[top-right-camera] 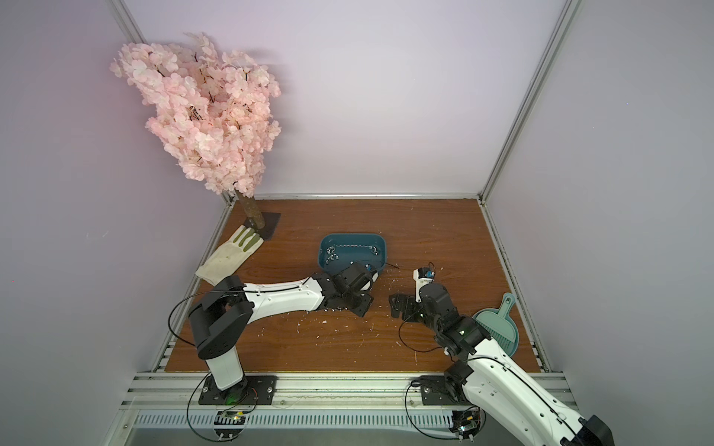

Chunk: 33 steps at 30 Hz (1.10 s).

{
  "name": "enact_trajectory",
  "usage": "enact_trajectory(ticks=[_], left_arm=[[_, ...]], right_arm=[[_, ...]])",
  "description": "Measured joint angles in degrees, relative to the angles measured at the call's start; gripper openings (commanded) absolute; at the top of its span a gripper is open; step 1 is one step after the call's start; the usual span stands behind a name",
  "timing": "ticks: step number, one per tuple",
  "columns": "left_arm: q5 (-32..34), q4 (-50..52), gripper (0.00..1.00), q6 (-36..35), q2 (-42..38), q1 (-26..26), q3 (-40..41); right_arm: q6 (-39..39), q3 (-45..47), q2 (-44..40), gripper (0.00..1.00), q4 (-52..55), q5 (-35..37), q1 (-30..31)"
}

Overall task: Take out the wing nut from the storage box
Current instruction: Place the wing nut at the center of the board, then pick up the wing nut from the storage box.

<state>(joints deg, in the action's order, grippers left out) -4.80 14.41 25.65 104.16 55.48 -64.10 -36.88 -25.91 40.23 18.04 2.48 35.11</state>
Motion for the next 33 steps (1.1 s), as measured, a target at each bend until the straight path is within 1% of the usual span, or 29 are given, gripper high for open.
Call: enact_trajectory(ticks=[3, 8, 11, 15, 16, 17, 19, 20, 23, 25, 29, 30, 32, 33], left_arm=[[0.04, 0.02, 0.09, 0.22, 0.50, 0.00, 0.00], [0.07, 0.00, 0.25, 0.59, 0.74, 0.02, 0.00], [0.09, 0.02, 0.30, 0.72, 0.74, 0.02, 0.00], [0.63, 0.44, 0.34, 0.70, 0.72, 0.02, -0.17], [0.90, 0.92, 0.39, 0.61, 0.72, 0.02, -0.50], [1.31, 1.46, 0.40, 0.46, 0.72, 0.02, -0.96], [2.29, 2.82, 0.41, 0.46, 0.70, 0.02, -2.45], [2.82, 3.43, 0.46, 0.35, 0.68, 0.00, -3.43], [3.65, 4.35, 0.48, -0.15, 0.28, -0.66, -5.99], [3.61, 4.92, 0.55, -0.55, -0.50, -1.90, -7.23], [3.67, 5.75, 0.57, -0.87, -1.81, -6.43, -9.01], [3.72, 6.01, 0.64, -1.09, -1.90, -7.72, -9.66], [3.78, 6.45, 0.73, -1.49, -1.90, -9.99, -10.93], [3.80, 6.51, 0.79, -1.77, -1.90, -11.13, -11.45]], right_arm=[[-0.02, 0.00, 0.00, 0.99, -0.02, -0.02, 0.00], [-0.09, 0.00, 0.00, 0.99, -0.04, -0.22, 0.00], [-0.20, 0.02, 0.00, 0.99, -0.07, -0.26, 0.00], [-0.22, 0.00, 0.09, 0.99, -0.26, -0.83, 0.00], [-0.20, 0.00, 0.31, 0.99, -0.39, -1.09, 0.00], [-0.20, 0.00, 0.57, 0.99, -0.63, -1.38, 0.00], [-0.15, 0.00, 1.42, 0.99, -1.09, -1.53, 0.00], [-0.04, -0.02, 1.97, 0.99, -1.44, -1.57, 0.00], [0.44, -0.61, 3.96, 0.99, -2.19, -1.92, 0.00], [0.94, -1.68, 6.01, 0.99, -2.91, -2.34, 0.00], [2.01, -4.87, 10.38, 0.99, -4.81, -2.80, 0.00], [2.40, -5.88, 11.63, 0.99, -5.31, -2.82, 0.00], [3.19, -7.72, 13.81, 0.99, -6.38, -2.82, 0.00], [3.63, -8.68, 14.95, 0.99, -6.95, -2.84, 0.00]])
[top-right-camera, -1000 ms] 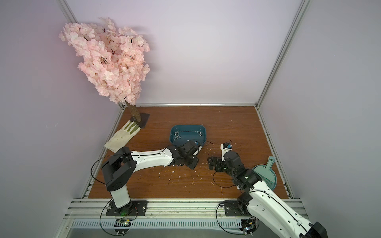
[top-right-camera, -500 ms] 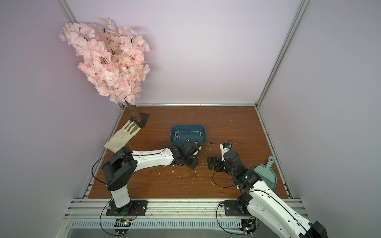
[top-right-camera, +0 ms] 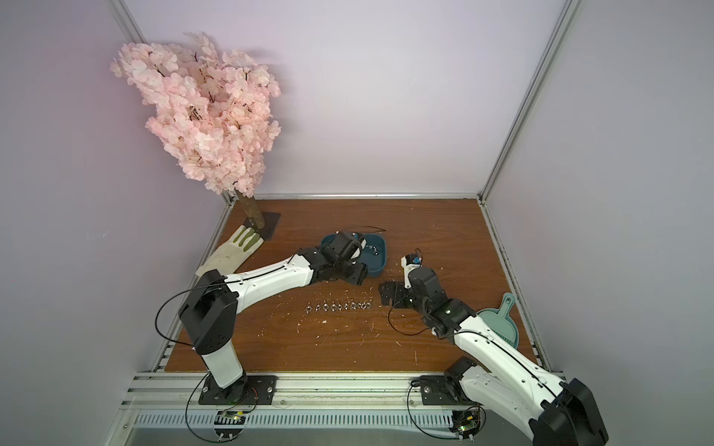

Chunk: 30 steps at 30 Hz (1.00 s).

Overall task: Take out the wing nut from the storage box
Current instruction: Pick up the wing nut from the storage box.

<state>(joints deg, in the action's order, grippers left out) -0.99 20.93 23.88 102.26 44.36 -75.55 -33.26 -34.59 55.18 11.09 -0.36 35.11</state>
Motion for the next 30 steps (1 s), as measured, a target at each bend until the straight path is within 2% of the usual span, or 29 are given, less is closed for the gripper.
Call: enact_trajectory(ticks=[6, 9, 12, 15, 17, 24, 30], left_arm=[[-0.09, 0.59, 0.80, -0.59, 0.33, -6.05, -2.91], [-0.13, 0.74, 0.78, -1.22, 1.36, -8.37, -4.20], [-0.17, 0.94, 0.68, -1.88, 3.06, -10.45, -5.11], [-0.11, 1.09, 0.62, -2.80, 5.53, -12.04, -5.97], [0.09, 1.18, 0.50, -3.43, 7.41, -12.85, -6.47], [2.40, 1.60, 0.44, -6.60, 12.74, -13.94, -9.64], [3.39, 1.09, 0.43, -8.57, 15.61, -14.38, -12.63]], right_arm=[[2.99, -5.16, 7.10, 0.99, -2.78, -0.20, 0.00], [4.35, -7.48, 10.78, 0.99, -4.15, -0.39, 0.00], [5.44, -9.35, 13.66, 0.99, -5.01, -0.83, 0.00], [6.36, -10.84, 15.80, 0.99, -5.33, -1.46, -0.22], [6.97, -11.93, 17.29, 0.99, -5.40, -1.60, -0.33], [8.39, -14.49, 20.37, 0.99, -5.77, -2.43, -1.09], [9.05, -15.19, 21.57, 0.99, -5.79, -3.04, -1.84]])
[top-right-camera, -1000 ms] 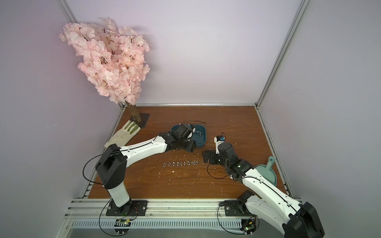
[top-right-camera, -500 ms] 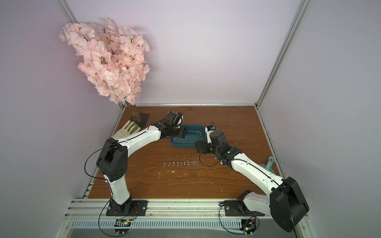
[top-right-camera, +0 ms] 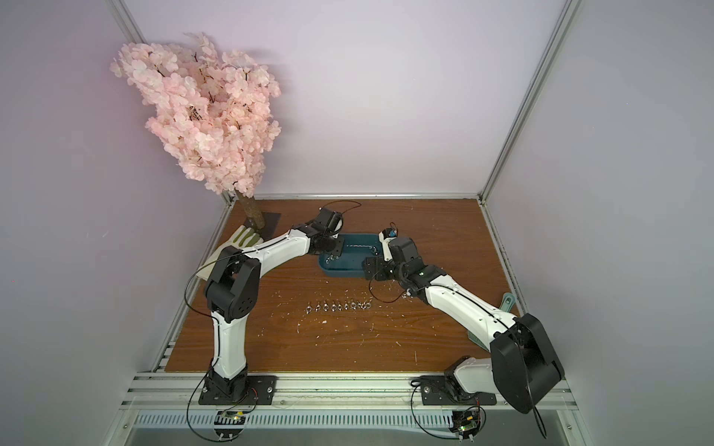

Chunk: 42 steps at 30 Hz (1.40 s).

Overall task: Take out the wing nut from the storage box
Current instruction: Pick up the wing nut from the storage box.

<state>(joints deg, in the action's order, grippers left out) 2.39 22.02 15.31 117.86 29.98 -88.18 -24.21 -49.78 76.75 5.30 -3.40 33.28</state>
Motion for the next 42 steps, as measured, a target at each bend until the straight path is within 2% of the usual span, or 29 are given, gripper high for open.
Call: enact_trajectory(ticks=[28, 30, 35, 39, 42], left_arm=[[1.55, -1.29, 0.39, -3.23, 6.93, -0.79, -3.91], [1.53, -1.29, 0.31, -3.19, 6.93, -0.79, -3.93], [1.51, -1.44, 0.29, -3.26, 6.93, -0.83, -3.93], [1.46, -1.49, 0.19, -3.32, 6.93, -0.83, -3.93], [1.31, -1.55, 0.17, -3.28, 6.93, -0.83, -3.93]], right_arm=[[0.44, -2.71, 3.41, 0.99, 0.00, -1.64, -1.88], [0.44, -2.73, 3.54, 0.99, 0.00, -1.68, -1.92], [0.42, -2.73, 4.15, 0.99, 0.02, -1.84, -1.92], [0.42, -2.73, 4.31, 0.99, 0.00, -2.03, -1.92], [0.42, -2.73, 4.31, 0.99, 0.00, -2.16, -2.03]])
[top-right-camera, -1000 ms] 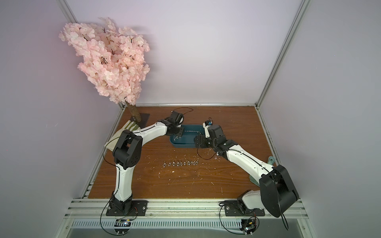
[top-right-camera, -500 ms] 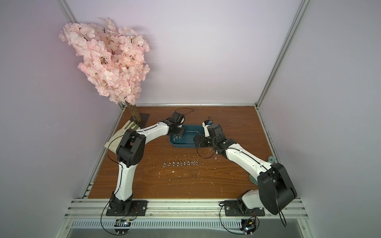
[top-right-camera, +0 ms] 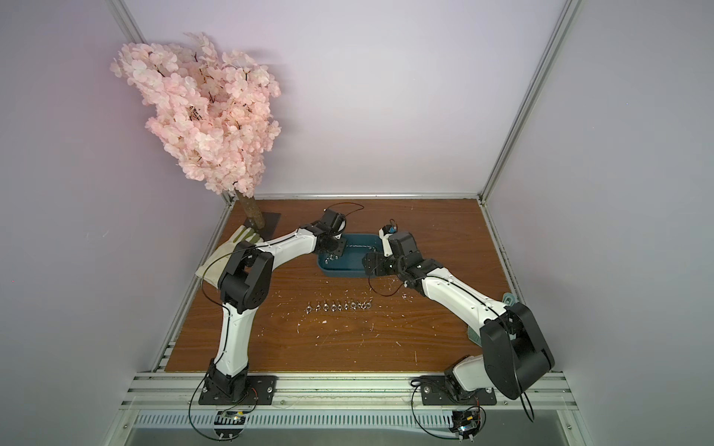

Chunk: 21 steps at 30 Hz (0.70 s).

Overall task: Take out the wing nut from the storage box
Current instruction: Pick up the wing nut from the storage box.

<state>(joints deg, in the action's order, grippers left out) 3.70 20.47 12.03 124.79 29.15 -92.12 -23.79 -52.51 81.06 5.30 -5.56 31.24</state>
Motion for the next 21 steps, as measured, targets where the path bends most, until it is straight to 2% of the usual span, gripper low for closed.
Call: enact_trajectory(ticks=[6, 12, 21], left_arm=[[-0.24, -0.13, 0.15, -0.02, 0.00, 0.00, 0.00], [-0.72, -0.11, 0.08, 0.17, -0.11, 0.00, 0.00], [-1.33, 0.22, 0.08, 1.55, -2.89, 0.02, 0.26]], right_arm=[[-0.02, 0.00, 0.00, 0.99, -0.02, -0.76, -0.13], [-0.07, 0.00, 0.00, 0.99, -0.02, -0.81, -0.22], [-0.76, 0.74, -0.72, 0.99, -0.42, -0.76, -0.22]])
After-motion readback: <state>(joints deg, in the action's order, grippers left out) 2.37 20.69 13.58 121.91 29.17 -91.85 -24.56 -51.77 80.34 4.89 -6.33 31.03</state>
